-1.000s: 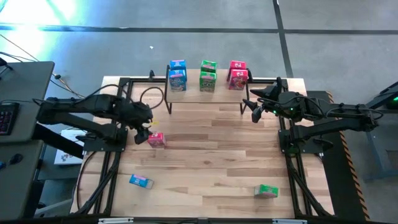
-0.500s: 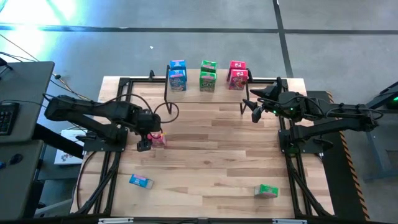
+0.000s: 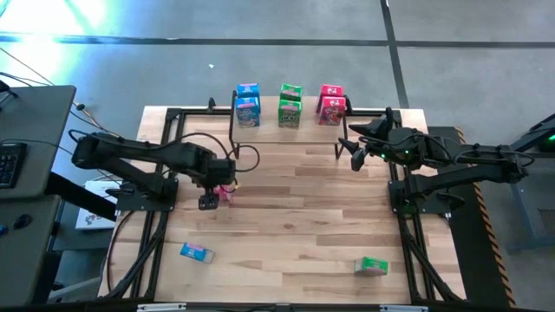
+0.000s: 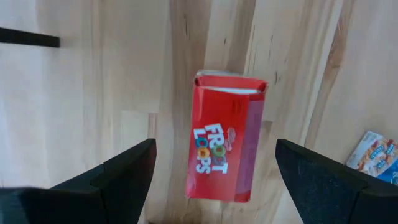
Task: Stack cereal on shelf
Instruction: Put the red cereal box aligned with the other red cereal boxes on the shelf
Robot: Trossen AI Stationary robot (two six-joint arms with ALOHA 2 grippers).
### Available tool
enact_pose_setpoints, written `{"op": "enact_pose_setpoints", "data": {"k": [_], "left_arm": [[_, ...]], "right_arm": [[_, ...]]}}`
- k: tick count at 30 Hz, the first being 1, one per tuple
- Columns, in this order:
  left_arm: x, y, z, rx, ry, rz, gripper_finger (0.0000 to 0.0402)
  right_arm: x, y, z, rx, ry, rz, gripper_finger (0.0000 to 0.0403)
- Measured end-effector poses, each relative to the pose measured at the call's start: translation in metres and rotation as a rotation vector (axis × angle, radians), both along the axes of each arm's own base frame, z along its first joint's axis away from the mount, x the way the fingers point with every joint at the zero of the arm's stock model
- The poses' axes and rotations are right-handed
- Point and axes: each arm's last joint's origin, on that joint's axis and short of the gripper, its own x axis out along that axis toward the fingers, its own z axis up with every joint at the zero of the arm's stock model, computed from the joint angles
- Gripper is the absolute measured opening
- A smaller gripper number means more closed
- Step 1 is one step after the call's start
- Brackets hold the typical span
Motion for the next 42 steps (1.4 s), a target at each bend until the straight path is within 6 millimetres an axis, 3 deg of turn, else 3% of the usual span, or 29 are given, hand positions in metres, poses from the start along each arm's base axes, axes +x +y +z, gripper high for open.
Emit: {"op": "enact_pose_setpoints", "data": {"k": [17,35,42], "left_arm": [[0.019,0.004,-0.022,-0.06,0.08,-0.009,0.0311],[0.02,0.004,-0.022,-0.059,0.069,0.009,0.0162],[0.02,0.003,-0.022,-0.092,0.069,0.021,0.0124]], "right_arm": [[0.0,0.0,0.0,0.0,0.002,0.0,0.0262],[0.0,0.0,-0.001,0.0,0.006,0.0,0.0262],[0.0,0.0,0.0,0.0,0.006,0.0,0.0262]]}}
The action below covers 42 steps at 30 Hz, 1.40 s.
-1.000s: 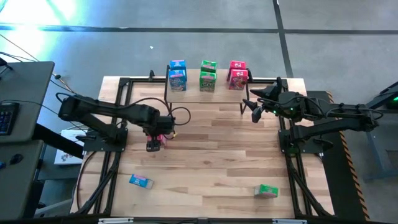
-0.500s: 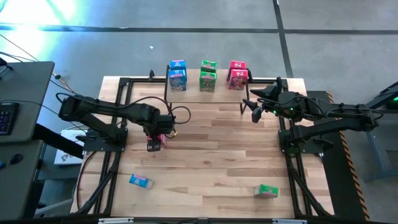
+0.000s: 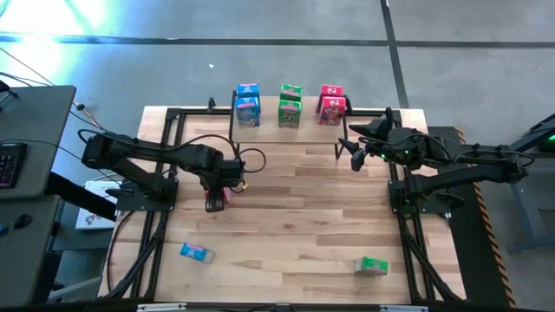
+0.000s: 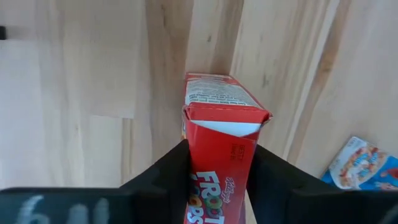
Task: Stack cereal on shelf
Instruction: Put the red cereal box aligned with the other red cereal boxes on the shelf
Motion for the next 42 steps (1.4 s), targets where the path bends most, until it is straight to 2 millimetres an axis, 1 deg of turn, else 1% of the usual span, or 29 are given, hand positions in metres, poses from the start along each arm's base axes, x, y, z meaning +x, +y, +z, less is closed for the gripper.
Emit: {"op": "enact_pose_setpoints", "data": {"k": [4,7,14,21,34,42], "left_arm": [[0.0,-0.001,0.0,-0.033,-0.005,-0.001,0.0116],[0.003,-0.003,0.006,-0.03,-0.026,-0.028,0.0116],[0.013,-0.005,0.03,-0.015,-0.124,-0.099,0.0116],[0.027,-0.005,0.054,0.0,-0.283,-0.121,0.0116],[0.045,-0.004,0.085,0.009,-0.52,-0.114,0.0116],[0.047,-0.004,0.102,0.014,-0.581,-0.086,0.0116]], "right_arm": [[0.0,0.0,0.0,0.0,0.0,0.0,0.0262],[0.0,0.0,0.0,0.0,0.0,0.0,0.0262],[0.0,0.0,0.0,0.0,0.0,0.0,0.0262],[0.0,0.0,0.0,0.0,0.0,0.0,0.0262],[0.0,0.0,0.0,0.0,0.0,0.0,0.0262],[0.0,0.0,0.0,0.0,0.0,0.0,0.0262]]}}
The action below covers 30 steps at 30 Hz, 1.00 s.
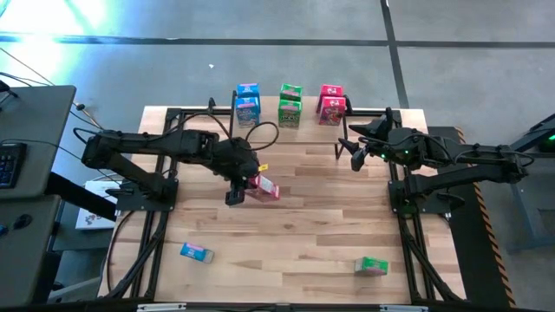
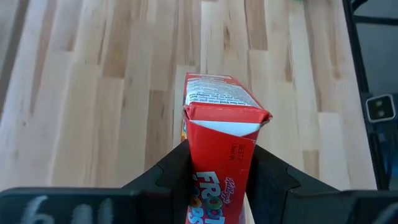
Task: Stack cereal on shelf
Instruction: Put the red cereal box aligned with the other red cereal boxes on the shelf
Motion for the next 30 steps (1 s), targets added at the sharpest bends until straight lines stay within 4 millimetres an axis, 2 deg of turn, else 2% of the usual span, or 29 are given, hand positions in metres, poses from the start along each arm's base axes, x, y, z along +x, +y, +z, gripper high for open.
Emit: {"op": "enact_pose_setpoints", "data": {"k": [8,20,30], "left_arm": [[0.0007,0.0011,0.009,-0.001,-0.028,0.063,0.0116],[0.0007,0.0031,0.009,-0.032,-0.027,0.209,0.0116],[0.0007,0.0032,0.009,-0.092,-0.024,0.294,0.0116]], "right_arm": [[0.0005,0.0,0.0013,0.005,-0.019,-0.002,0.0262],[0.0006,0.0,0.0014,0.151,-0.12,-0.058,0.0262],[-0.0002,-0.0012,0.0014,0.132,-0.12,-0.102,0.0262]]}}
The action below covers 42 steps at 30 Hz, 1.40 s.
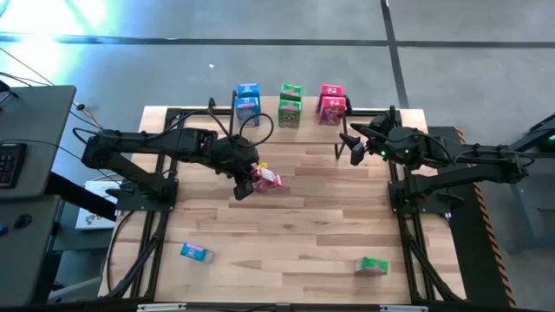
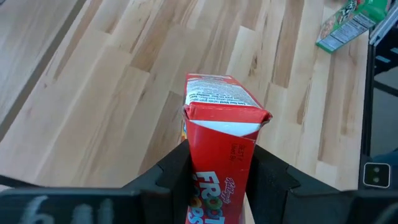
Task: Stack cereal on shelf
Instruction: Put the red cereal box aligned with the other red cereal boxes on the shelf
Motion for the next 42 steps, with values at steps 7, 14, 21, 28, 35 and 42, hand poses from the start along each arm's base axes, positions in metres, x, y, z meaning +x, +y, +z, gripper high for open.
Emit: {"op": "enact_pose_setpoints", "data": {"k": [7,14,21,28,35,42], "left_arm": [[0.0,0.0,0.0,-0.021,-0.001,0.027,0.0116],[0.0,0.0,0.0,-0.031,0.0,0.034,0.0116],[0.0,0.0,0.0,-0.016,0.0,0.014,0.0116],[0.0,0.0,0.0,0.027,0.002,-0.041,0.0116],[0.0,0.0,0.0,0.062,0.003,-0.086,0.0116],[0.0,0.0,0.0,0.093,0.004,-0.127,0.0116]], "right_arm": [[0.007,0.001,0.008,-0.084,-0.035,0.114,0.0262],[0.015,0.004,0.027,-0.275,-0.134,0.258,0.0262],[0.023,0.007,0.04,-0.348,-0.238,0.372,0.0262],[0.044,0.008,0.052,-0.344,-0.232,0.432,0.0262],[0.073,0.009,0.051,-0.332,-0.167,0.522,0.0262],[0.098,0.01,0.036,-0.329,-0.076,0.569,0.0262]]}}
